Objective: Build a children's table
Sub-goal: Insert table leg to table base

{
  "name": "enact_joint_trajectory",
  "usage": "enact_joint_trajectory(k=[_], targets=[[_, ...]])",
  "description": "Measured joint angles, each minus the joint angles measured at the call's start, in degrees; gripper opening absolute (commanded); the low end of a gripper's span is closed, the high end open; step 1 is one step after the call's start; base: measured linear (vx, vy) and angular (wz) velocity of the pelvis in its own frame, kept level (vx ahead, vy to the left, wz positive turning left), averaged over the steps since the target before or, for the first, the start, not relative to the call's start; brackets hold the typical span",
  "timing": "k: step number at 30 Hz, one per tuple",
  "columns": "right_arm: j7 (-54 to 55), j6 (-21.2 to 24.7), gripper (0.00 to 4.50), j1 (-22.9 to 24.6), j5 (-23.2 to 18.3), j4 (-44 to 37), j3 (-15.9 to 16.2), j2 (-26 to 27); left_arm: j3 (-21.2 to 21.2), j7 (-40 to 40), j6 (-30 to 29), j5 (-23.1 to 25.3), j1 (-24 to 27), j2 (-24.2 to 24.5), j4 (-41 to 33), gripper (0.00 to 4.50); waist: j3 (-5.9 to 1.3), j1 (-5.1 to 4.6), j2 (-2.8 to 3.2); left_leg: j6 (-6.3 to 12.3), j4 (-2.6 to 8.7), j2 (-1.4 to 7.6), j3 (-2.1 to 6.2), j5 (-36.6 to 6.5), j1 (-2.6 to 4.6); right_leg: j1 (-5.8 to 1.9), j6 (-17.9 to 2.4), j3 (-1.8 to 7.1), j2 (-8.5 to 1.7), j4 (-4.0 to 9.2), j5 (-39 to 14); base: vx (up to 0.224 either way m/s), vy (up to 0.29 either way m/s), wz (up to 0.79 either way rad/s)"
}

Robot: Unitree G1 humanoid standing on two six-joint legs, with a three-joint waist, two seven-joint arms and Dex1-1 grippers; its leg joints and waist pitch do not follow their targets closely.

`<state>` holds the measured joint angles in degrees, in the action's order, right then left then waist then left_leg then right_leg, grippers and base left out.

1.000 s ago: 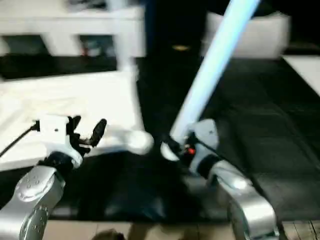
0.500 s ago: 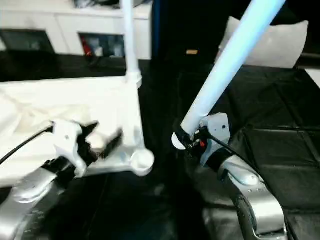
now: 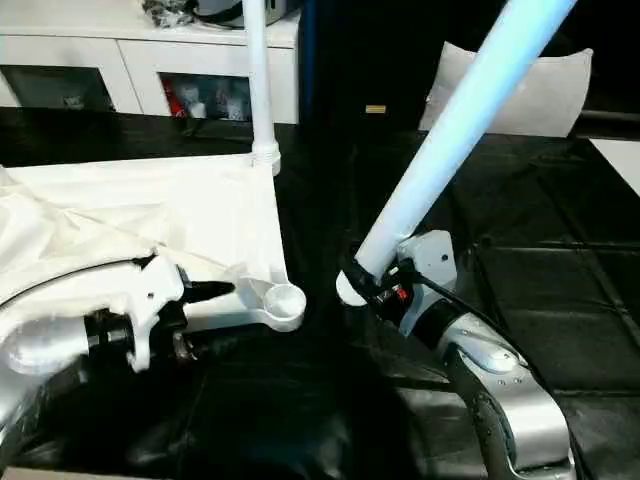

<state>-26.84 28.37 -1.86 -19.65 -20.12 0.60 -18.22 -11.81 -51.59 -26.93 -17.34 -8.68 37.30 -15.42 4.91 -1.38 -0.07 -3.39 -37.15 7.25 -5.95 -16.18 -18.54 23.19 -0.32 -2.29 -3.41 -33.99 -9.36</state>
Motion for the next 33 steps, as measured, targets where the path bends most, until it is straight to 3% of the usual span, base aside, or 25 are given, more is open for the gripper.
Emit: enact_joint_trajectory(k=[7, 8, 9, 13, 14, 17, 33], targets=[[-1.08, -0.4, 1.89, 0.18, 0.02, 0.52, 0.49, -0.01, -2.41, -5.89, 3.23, 2.14, -4.63, 1.92, 8.18, 3.27, -0.13, 0.17, 0.23, -0.24, 0.28, 0.52, -0.67, 0.28, -0.05, 0.03, -0.64, -0.04, 0.02, -0.18, 0.57, 0.008, -0.001, 0.01], [-1.2, -0.62, 1.89, 0.47, 0.03, 0.52, 0.6, -0.04, -2.95, -6.95, 3.95, 2.55, -5.25, 1.92, 9.45, 3.21, -0.14, 0.24, 0.23, -0.24, 0.43, 0.52, -0.68, 0.28, -0.06, 0.05, -0.97, -0.05, 0.02, -0.18, 0.77, 0.056, -0.008, 0.05], [-1.26, -1.01, 1.89, 0.73, 0.04, 0.52, 0.74, -0.04, -3.13, -7.41, 4.64, 2.75, -5.5, 1.93, 10.42, 2.86, -0.14, 0.27, 0.24, -0.23, 0.58, 0.55, -0.71, 0.29, -0.06, 0.08, -0.95, -0.07, 0.03, -0.17, 0.76, 0.06, -0.013, 0.06], [-1.49, -1.37, 1.89, 1.32, 0.04, 0.52, 1.32, -0.05, -4.13, -9.52, 7.68, 3.96, -7.88, 1.94, 15.37, 2.81, -0.15, 0.38, 0.25, 0.05, 0.86, 0.69, -0.72, 0.51, -0.49, 0.57, -0.95, -0.23, 0.11, -0.18, 0.59, 0.028, -0.008, 0.02], [-1.71, -1.37, 1.89, 1.34, 0.04, 0.52, 1.58, -0.05, -4.31, -9.86, 8.26, 4.35, -8.33, 1.95, 16.28, 2.44, -0.15, 0.39, 0.25, 0.02, 0.89, 0.69, -0.73, 0.54, -0.57, 0.69, -0.97, -0.23, 0.11, -0.21, 0.59, 0.0, 0.0, 0.0], [-1.99, -1.39, 1.89, 1.33, 0.07, 0.52, 2.16, -0.05, -5.18, -11.31, 9.39, 5.61, -9.9, 2.13, 18.41, 2.31, -0.14, 0.44, 0.27, 0.0, 0.89, 0.73, -0.75, 0.55, -0.54, 0.68, -1.03, -0.26, 0.11, -0.22, 0.59, 0.0, 0.0, 0.0], [-2.08, -1.54, 1.89, 2.09, 0.27, 0.06, 2.59, -0.17, -6.07, -14.59, 13.05, 8.27, -10.43, 2.84, 22.66, 1.03, -0.08, 0.35, 0.67, -0.63, 0.91, 0.9, -0.84, 0.52, -0.52, 0.57, -1.14, -0.33, 0.12, -0.21, 0.68, 0.0, 0.0, 0.0]])
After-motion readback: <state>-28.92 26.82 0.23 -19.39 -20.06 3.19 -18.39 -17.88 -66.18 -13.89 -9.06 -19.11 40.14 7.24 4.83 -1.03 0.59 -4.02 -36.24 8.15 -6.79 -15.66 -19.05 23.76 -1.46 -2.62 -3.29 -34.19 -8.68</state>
